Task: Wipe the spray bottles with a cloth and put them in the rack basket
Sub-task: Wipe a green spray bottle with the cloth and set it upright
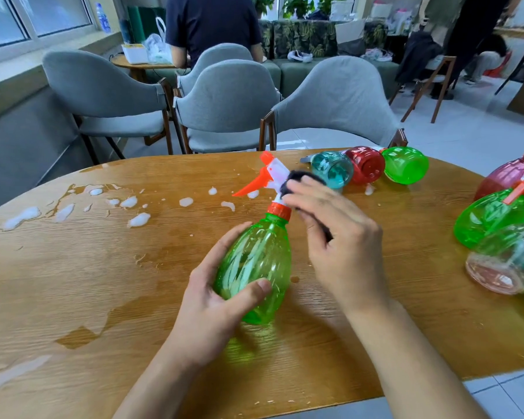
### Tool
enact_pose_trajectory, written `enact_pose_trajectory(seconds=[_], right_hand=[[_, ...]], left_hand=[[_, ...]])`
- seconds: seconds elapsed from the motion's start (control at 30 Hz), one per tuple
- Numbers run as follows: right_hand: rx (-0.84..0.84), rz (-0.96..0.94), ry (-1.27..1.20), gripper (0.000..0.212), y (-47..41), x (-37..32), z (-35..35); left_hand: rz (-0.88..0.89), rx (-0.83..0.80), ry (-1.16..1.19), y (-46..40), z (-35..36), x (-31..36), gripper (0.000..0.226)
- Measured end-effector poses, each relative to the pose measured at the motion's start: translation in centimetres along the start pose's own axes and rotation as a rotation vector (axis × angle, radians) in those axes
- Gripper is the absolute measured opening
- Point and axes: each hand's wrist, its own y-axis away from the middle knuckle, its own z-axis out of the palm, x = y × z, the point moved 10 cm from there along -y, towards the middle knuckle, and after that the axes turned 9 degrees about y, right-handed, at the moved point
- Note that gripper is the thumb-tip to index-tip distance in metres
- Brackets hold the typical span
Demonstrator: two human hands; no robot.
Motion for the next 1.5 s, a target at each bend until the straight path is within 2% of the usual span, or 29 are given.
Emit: enact_pose_trajectory(seconds=[0.07, 0.2, 0.37, 0.47, 0.6, 0.77, 0.93, 1.1, 1.23, 1.5], right_hand=[[-0.062, -0.078, -0.035, 0.039, 0.3, -1.1, 0.9], [0.029, 0.017, -0.013, 0.035, 0.3, 0.3, 0.3], [-0.012, -0.033, -0.075, 0.033, 0.5, -1.1, 0.7], [0.049, 0.161, -0.039, 0.039, 1.2, 1.7, 0.2], [0.097, 0.527, -0.300, 0.038, 3.1, 5.8, -2.3], [0.094, 0.661, -0.385, 0.038, 5.5, 7.7, -6.9], [0.064, 0.720, -0.335, 0.040, 9.2, 9.6, -10.8], [0.068, 0.781, -0.302, 0.041, 12.0, 11.4, -12.0], [0.100, 0.845, -0.347, 0.044, 13.2, 13.4, -11.1], [0.191, 0.888, -0.422, 0.043, 10.7, 17.7, -6.1]], left_hand=[[0.009, 0.023, 0.013, -0.2, -0.4, 0.1, 0.073], [-0.007, 0.012, 0.027, -0.2, 0.1, 0.0, 0.073], [-0.036, 0.058, 0.112, -0.2, -0.1, -0.2, 0.067], [-0.017, 0.093, 0.137, -0.1, -0.2, -0.2, 0.069], [-0.030, 0.187, 0.188, -0.2, -0.1, -0.3, 0.072], [-0.134, 0.175, 0.218, -0.3, 3.9, -1.1, 0.064], [-0.148, 0.120, 0.079, -1.1, 8.4, 0.2, 0.078], [-0.146, 0.094, -0.175, -6.6, 10.0, -0.6, 0.088], [-0.139, 0.089, -0.278, -11.7, 10.6, -1.5, 0.079], [-0.193, 0.188, -0.514, -20.6, 7.0, -7.3, 0.095]])
